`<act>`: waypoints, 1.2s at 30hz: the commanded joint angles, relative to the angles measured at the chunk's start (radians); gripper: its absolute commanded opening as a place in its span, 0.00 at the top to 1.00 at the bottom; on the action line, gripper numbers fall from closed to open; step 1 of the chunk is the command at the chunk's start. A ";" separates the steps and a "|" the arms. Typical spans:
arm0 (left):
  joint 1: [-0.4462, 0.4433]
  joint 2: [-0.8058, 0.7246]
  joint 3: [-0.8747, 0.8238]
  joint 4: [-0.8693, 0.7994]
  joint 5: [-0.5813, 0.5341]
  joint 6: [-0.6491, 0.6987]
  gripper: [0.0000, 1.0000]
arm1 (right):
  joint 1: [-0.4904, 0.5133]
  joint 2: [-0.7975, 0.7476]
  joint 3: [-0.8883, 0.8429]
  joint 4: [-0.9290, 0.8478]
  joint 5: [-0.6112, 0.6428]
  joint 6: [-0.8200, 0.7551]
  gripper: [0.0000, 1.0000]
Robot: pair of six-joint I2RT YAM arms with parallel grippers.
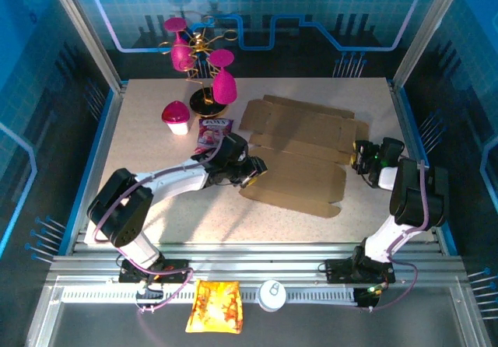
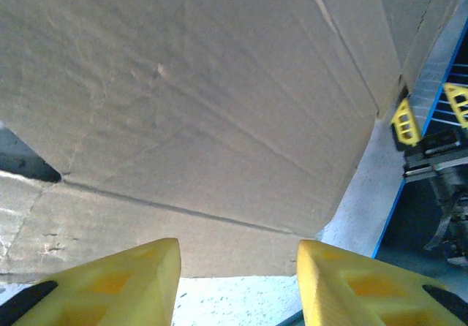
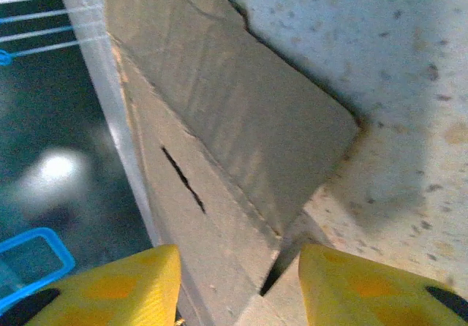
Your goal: Fold the paper box
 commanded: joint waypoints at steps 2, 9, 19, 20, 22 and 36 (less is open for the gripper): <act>0.021 -0.008 0.048 -0.140 -0.003 0.036 0.50 | 0.022 -0.065 0.105 -0.275 -0.013 -0.138 0.51; 0.038 -0.062 -0.073 -0.138 0.030 -0.094 0.36 | 0.180 -0.225 0.097 -0.519 0.005 -0.298 0.55; 0.043 -0.062 -0.310 0.254 0.092 -0.350 0.29 | 0.279 -0.169 0.026 -0.490 -0.046 -0.328 0.57; 0.040 -0.058 -0.319 0.284 0.091 -0.364 0.29 | 0.284 -0.157 0.033 -0.502 -0.044 -0.340 0.58; 0.034 -0.053 -0.325 0.311 0.087 -0.376 0.29 | 0.286 -0.136 0.039 -0.510 -0.046 -0.353 0.58; 0.008 -0.036 -0.315 0.369 0.037 -0.375 0.35 | 0.289 -0.081 0.051 -0.590 -0.031 -0.391 0.61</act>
